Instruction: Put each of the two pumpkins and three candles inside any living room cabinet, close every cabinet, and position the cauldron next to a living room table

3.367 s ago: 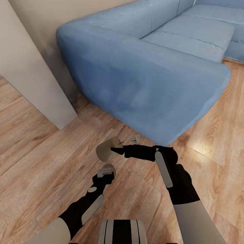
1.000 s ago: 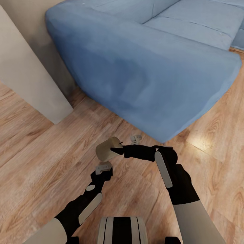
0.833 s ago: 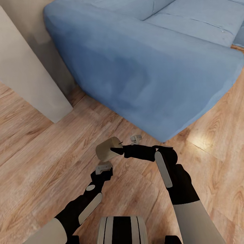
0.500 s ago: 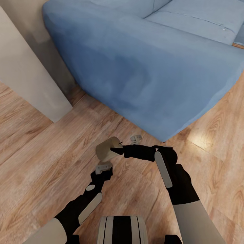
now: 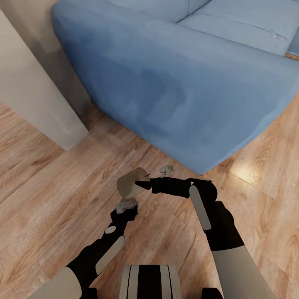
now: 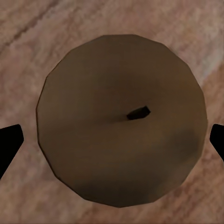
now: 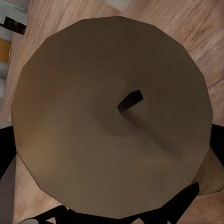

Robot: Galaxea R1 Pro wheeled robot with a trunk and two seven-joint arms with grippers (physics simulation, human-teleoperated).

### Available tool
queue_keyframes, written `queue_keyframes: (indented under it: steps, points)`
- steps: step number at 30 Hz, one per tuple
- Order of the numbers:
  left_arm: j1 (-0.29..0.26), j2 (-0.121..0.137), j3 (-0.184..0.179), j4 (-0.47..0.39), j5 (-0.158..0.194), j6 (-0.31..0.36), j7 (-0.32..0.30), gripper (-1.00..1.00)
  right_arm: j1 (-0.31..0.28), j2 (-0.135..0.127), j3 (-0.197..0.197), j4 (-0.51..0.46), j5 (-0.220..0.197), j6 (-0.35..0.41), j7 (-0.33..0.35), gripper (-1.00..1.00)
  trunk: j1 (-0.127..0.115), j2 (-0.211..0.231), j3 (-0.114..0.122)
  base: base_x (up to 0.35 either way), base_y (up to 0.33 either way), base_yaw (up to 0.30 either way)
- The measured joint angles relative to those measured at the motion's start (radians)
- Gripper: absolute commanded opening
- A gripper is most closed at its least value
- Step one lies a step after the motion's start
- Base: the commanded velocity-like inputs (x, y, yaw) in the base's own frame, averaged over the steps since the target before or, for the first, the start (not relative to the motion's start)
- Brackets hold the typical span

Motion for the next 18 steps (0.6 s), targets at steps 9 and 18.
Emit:
queue_keyframes:
  steps: [9,18]
  points:
    - [0.0,-0.002,-0.003,0.001,0.0,0.0,-0.002,1.0,0.0,0.0,0.0,0.0,0.0,0.0,0.0,-1.0,0.0,0.0,0.0,0.001,0.0,0.0]
    - [0.0,-0.011,-0.003,0.004,-0.068,0.001,-0.004,1.0,0.0,0.0,0.0,0.0,-0.001,0.0,0.0,-1.0,0.001,-0.001,-0.012,0.0,0.0,0.0]
